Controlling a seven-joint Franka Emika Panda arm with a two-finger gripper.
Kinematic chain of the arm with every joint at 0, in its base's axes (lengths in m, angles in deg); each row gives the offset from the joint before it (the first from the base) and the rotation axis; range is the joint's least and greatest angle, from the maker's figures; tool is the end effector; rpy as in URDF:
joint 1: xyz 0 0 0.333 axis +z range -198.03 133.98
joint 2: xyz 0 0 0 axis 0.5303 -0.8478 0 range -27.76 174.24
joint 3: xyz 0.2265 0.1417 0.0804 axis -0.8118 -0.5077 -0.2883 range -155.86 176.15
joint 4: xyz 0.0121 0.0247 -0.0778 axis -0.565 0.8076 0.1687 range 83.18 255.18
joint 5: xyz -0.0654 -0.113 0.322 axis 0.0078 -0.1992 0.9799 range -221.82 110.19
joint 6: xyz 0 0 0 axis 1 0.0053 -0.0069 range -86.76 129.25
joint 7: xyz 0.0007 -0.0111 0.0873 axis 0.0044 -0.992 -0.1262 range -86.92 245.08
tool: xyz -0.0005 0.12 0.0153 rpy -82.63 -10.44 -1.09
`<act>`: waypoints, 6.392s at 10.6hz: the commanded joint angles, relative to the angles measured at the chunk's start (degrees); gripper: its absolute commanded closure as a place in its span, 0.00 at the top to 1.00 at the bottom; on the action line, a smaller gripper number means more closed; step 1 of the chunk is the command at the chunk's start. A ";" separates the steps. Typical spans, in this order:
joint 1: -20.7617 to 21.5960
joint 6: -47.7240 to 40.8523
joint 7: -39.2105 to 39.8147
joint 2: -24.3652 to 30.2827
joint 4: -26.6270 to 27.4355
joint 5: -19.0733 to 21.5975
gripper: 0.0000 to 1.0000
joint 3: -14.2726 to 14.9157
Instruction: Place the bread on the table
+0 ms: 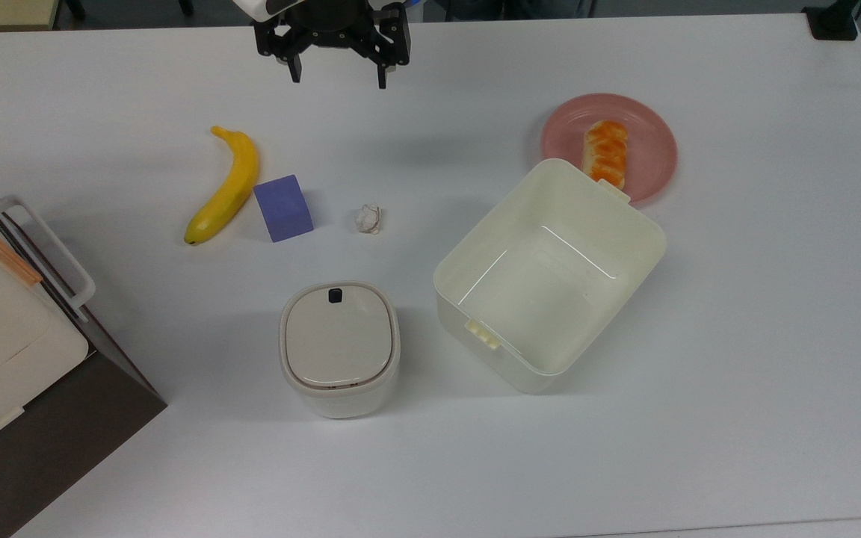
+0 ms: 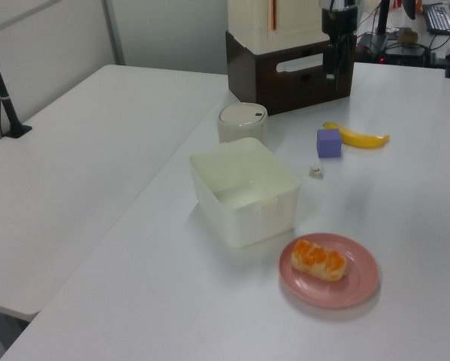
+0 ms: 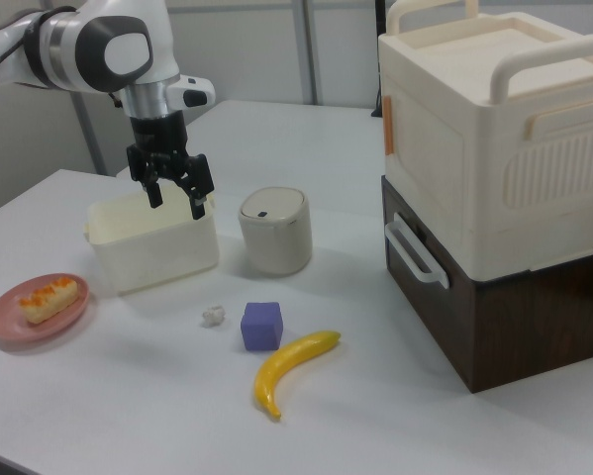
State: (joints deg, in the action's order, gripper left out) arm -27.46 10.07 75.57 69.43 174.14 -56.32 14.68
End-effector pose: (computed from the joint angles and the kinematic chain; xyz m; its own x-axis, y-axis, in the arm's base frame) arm 0.5288 0.0004 0.5106 0.9969 -0.0598 -0.0502 -0.0590 -0.9981 0.0171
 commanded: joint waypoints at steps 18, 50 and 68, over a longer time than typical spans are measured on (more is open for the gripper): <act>-3.95 -0.99 4.92 -1.64 -0.65 0.24 1.00 -6.28; 18.03 15.93 -30.08 -12.99 7.62 -9.60 0.02 -19.22; -9.38 -0.37 5.25 -3.14 -0.20 -3.36 1.00 -16.32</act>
State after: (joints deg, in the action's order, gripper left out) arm -33.57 12.64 75.60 63.87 176.53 -61.64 -2.34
